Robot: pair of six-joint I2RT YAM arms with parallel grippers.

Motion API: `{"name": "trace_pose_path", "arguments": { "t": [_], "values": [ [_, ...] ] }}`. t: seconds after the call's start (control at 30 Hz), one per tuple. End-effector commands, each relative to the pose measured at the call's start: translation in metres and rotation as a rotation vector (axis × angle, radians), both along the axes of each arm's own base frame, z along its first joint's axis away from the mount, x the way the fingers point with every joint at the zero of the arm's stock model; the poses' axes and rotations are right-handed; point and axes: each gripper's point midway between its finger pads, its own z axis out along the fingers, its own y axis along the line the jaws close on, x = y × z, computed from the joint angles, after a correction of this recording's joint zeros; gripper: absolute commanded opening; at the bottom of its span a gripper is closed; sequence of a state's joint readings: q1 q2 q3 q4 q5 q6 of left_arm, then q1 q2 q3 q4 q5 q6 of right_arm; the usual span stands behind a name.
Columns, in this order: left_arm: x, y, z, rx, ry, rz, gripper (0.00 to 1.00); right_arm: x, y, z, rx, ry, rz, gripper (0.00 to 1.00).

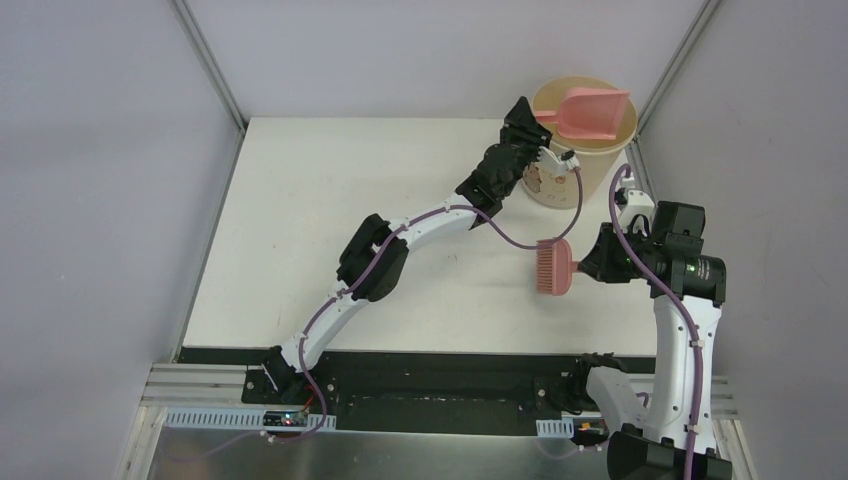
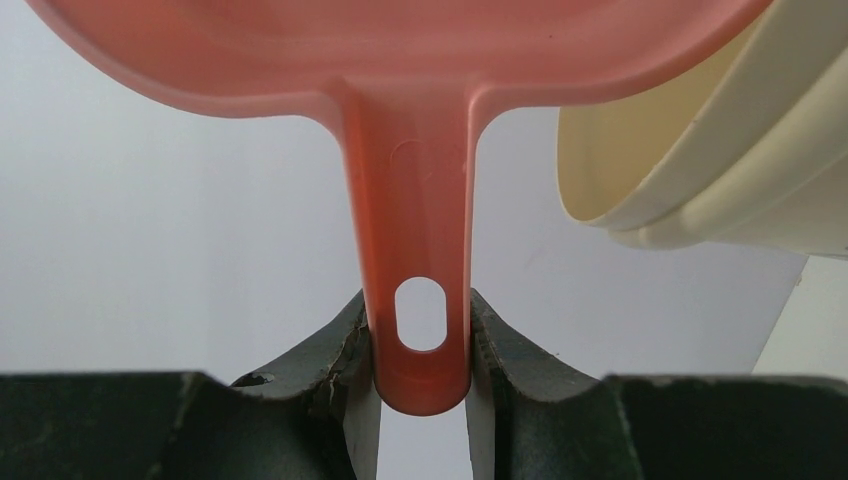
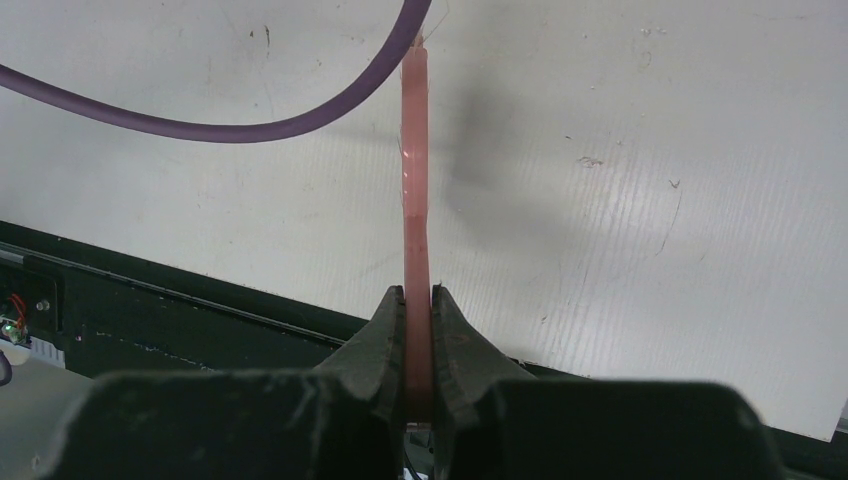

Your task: Sweep away the paper scraps from the table

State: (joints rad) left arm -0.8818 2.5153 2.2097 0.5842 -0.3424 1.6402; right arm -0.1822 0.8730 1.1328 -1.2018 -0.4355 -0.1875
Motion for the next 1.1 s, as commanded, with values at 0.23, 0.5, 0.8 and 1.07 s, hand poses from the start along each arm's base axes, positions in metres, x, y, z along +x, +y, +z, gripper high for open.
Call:
{"name": "trace_pose_path", "arguments": {
  "t": [0.23,0.5,0.8,1.07],
  "values": [
    [-0.008,0.050,0.090,-0.369,-0.024,0.071,0.00,0.005,0.003,0.016,0.020,-0.065,0.003,0.00],
    [-0.014,0.073,0.104,-0.597,0.110,0.116,0.00,0.003,0.003,0.019,0.014,-0.078,-0.006,0.00],
    [-0.032,0.112,0.043,-0.758,0.408,0.249,0.00,0.005,0.006,0.018,0.036,-0.068,0.003,0.00],
    [-0.074,0.176,0.005,-0.711,0.528,0.431,0.00,0.011,0.010,0.013,0.063,-0.055,0.018,0.00]
  ]
}}
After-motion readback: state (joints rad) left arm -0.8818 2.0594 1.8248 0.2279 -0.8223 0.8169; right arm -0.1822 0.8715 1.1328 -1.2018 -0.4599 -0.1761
